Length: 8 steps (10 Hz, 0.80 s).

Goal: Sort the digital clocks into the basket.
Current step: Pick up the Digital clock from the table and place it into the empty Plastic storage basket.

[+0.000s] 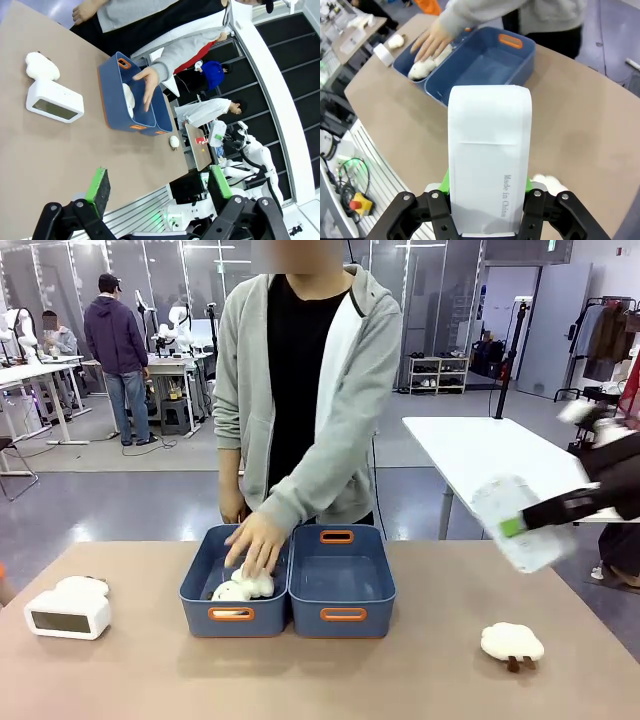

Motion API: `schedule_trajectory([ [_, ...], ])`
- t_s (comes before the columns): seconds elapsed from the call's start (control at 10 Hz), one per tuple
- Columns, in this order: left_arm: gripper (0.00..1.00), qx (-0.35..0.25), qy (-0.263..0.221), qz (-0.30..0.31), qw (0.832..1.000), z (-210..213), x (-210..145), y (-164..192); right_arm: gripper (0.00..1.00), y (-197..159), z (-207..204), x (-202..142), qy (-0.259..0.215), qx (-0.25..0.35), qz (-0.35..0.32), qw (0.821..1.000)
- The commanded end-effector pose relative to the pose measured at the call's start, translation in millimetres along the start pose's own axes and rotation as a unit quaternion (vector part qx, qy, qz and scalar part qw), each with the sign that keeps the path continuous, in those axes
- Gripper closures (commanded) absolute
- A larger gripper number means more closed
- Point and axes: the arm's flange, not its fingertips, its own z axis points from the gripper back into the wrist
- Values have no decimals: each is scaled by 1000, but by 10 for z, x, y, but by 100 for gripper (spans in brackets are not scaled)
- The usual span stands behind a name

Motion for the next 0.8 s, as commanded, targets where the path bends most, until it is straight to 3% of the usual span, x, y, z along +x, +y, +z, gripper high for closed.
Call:
schedule_trajectory([
  [0.0, 0, -13, -6, -11, 1000, 17, 20, 2, 100, 176, -679, 226, 7, 0, 25, 1000],
  [0.2, 0, -13, -6, -11, 1000, 17, 20, 2, 100, 288, -1246, 520, 39, 17, 36, 998],
  [0.5, 0, -13, -6, -11, 1000, 17, 20, 2, 100, 500, -2247, 1053, 86, -8, 37, 996],
  [0.7, 0, -13, -6, -11, 1000, 17, 20, 2, 100, 571, -2697, 1234, 119, -1, 40, 992],
])
